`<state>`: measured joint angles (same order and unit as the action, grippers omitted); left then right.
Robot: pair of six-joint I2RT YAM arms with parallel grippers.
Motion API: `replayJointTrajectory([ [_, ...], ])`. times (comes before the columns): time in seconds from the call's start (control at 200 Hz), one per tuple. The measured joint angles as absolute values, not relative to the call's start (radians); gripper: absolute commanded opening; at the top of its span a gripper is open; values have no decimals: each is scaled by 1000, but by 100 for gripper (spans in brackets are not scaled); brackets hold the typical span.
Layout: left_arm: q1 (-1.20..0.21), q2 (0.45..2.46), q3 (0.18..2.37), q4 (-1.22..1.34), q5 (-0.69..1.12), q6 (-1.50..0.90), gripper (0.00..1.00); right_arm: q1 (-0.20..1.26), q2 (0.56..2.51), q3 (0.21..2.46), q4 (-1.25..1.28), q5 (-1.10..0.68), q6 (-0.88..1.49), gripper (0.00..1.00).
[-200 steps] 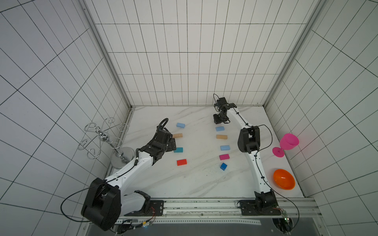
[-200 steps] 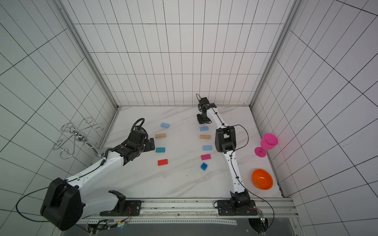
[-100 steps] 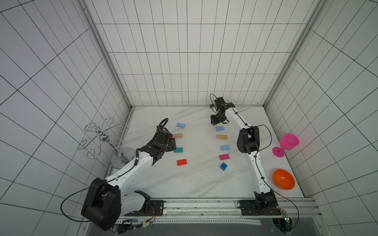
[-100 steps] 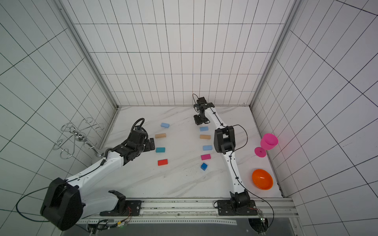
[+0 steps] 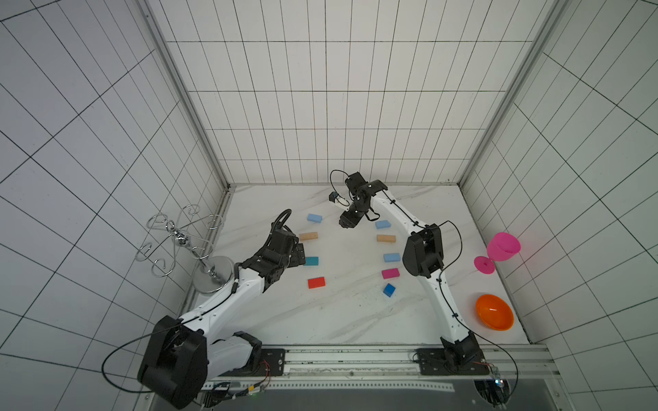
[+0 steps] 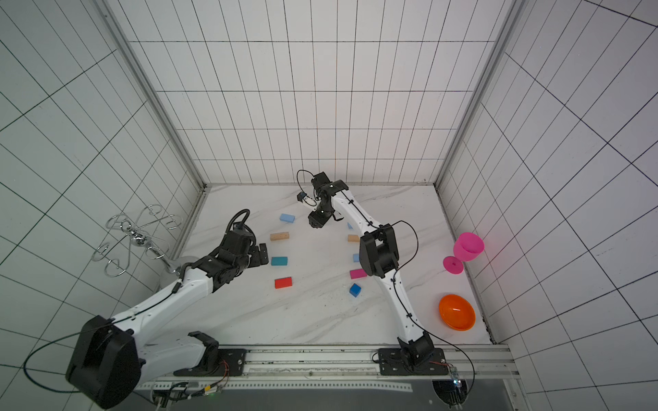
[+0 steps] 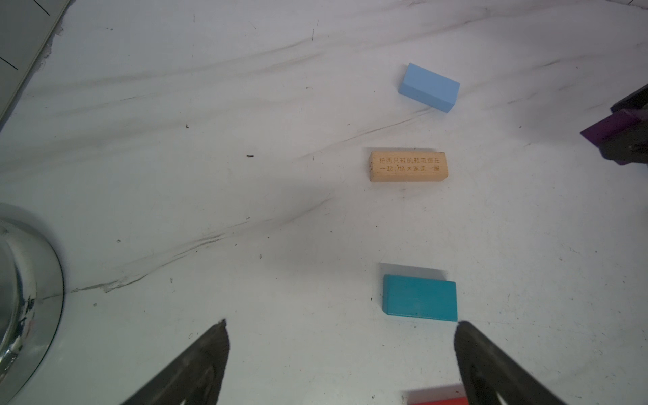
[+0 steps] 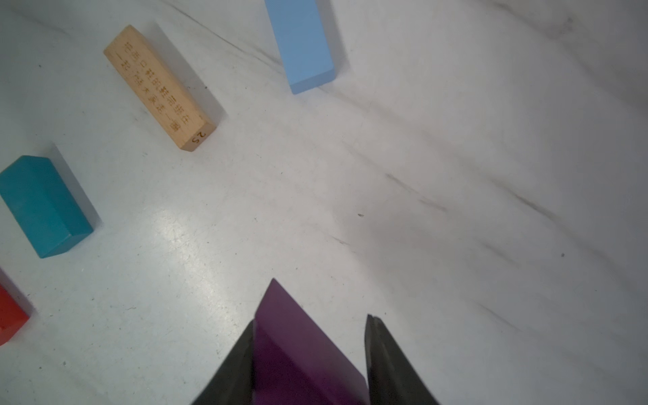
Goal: Assemble a heart with building blocks
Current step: Place the building block at the center of the board.
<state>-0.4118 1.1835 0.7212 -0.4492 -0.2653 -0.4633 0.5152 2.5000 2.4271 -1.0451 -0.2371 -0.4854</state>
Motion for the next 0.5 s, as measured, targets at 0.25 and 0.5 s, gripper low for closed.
replayJointTrajectory([
  [0.25, -411, 1174, 716, -451, -265, -464, 99, 518, 2505, 2357, -983, -168, -469, 4],
  [0.5, -411, 1167, 715, -450, -265, -464, 99, 518, 2507, 2290, -891, -164, -395, 3],
])
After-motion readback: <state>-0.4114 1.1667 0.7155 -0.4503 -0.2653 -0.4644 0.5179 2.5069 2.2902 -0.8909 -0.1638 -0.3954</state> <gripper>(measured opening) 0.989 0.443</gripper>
